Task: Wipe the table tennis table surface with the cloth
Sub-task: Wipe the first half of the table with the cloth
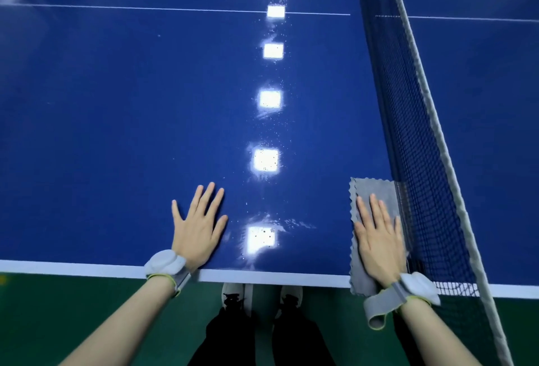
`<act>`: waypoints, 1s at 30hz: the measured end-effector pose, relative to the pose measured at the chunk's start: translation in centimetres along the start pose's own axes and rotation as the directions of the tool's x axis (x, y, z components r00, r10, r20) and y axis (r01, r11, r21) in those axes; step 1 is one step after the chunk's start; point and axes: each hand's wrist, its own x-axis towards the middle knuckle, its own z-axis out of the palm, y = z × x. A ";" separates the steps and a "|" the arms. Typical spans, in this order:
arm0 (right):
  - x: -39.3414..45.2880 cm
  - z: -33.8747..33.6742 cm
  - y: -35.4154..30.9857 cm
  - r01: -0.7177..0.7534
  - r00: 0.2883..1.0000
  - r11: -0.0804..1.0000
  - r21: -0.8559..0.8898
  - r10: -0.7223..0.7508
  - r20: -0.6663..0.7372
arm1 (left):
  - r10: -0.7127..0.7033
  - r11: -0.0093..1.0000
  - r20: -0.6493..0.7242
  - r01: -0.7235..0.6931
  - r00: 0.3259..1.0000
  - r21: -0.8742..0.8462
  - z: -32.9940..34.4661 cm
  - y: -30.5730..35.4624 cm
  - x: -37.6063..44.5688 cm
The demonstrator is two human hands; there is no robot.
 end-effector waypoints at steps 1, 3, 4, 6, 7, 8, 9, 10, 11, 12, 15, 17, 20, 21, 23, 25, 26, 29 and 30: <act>0.0 0.0 -0.1 -0.004 1.000 1.000 -0.002 0.004 -0.005 | -0.001 1.000 0.016 0.001 1.000 -0.001 0.1 -0.3 0.0; -0.2 -0.1 0.2 -0.034 0.999 0.999 -0.006 0.033 -0.012 | 0.017 1.000 0.021 -0.017 1.000 -0.006 0.1 -0.1 0.3; -0.2 0.2 -0.5 -0.050 0.999 0.999 -0.007 0.050 -0.006 | 0.021 1.000 0.010 -0.021 1.000 -0.013 -0.1 -0.5 0.3; -0.2 0.5 -2.0 -0.106 0.994 0.994 -0.001 0.106 -0.009 | 0.035 0.998 -0.018 -0.036 0.999 -0.045 -0.5 -0.5 0.5; -0.2 0.8 -3.3 -0.121 0.992 0.993 0.000 0.121 -0.020 | 0.045 0.997 -0.030 -0.046 0.999 -0.060 -0.7 -0.6 0.4; -0.1 1.4 -4.9 -0.123 0.992 0.992 -0.001 0.123 -0.029 | 0.058 0.996 -0.036 -0.060 0.998 -0.068 -0.9 -0.7 0.5; 0.0 1.7 -6.5 -0.104 0.994 0.995 -0.009 0.103 -0.039 | 0.064 0.995 -0.042 -0.067 0.997 -0.077 -1.1 -0.4 0.3; 0.0 2.3 -8.7 -0.069 0.997 0.998 -0.010 0.069 -0.040 | 0.066 0.994 -0.047 -0.070 0.997 -0.089 -1.2 -0.6 0.1; 0.1 3.0 -11.1 -0.027 0.999 1.000 -0.003 0.027 -0.034 | 0.059 0.992 -0.051 -0.064 0.997 -0.108 -1.3 -0.9 -0.1; 0.1 3.6 -13.5 0.016 1.000 1.000 0.010 -0.016 -0.022 | 0.044 0.990 -0.059 -0.051 0.997 -0.131 -1.4 -1.3 -0.3; -0.3 5.8 -21.2 0.106 0.994 0.993 0.051 -0.107 0.013 | -0.021 0.978 -0.084 0.003 0.996 -0.207 -1.8 -2.8 -1.2; -0.9 7.0 -26.5 0.204 0.979 0.977 0.062 -0.205 0.002 | -0.061 0.970 -0.100 0.035 0.993 -0.241 -2.1 -4.2 -1.8; -2.2 8.3 -32.5 0.389 0.916 0.921 -0.016 -0.386 0.107 | -0.117 0.965 -0.106 0.088 0.987 -0.246 -2.5 -6.7 -2.6; -2.4 8.6 -33.6 0.432 0.896 0.900 -0.056 -0.423 0.134 | -0.134 0.963 -0.103 0.105 0.986 -0.249 -2.7 -7.4 -2.7; -2.3 8.8 -34.2 0.451 0.889 0.890 -0.067 -0.441 0.125 | -0.154 0.959 -0.093 0.126 0.984 -0.254 -2.9 -8.6 -2.6; -2.2 8.8 -33.6 0.458 0.886 0.887 -0.057 -0.451 0.104 | -0.160 0.960 -0.087 0.134 0.983 -0.247 -2.9 -9.3 -2.5; -2.2 8.7 -32.9 0.462 0.883 0.886 -0.043 -0.455 0.113 | -0.160 0.961 -0.084 0.135 0.984 -0.242 -2.9 -9.4 -2.5; -1.8 8.2 -29.6 0.430 0.899 0.903 0.011 -0.429 0.090 | -0.150 0.963 -0.074 0.129 0.986 -0.235 -2.6 -9.1 -2.6; -1.6 7.8 -27.9 0.401 0.913 0.916 0.013 -0.400 0.081 | -0.142 0.965 -0.065 0.123 0.988 -0.230 -2.6 -8.8 -2.7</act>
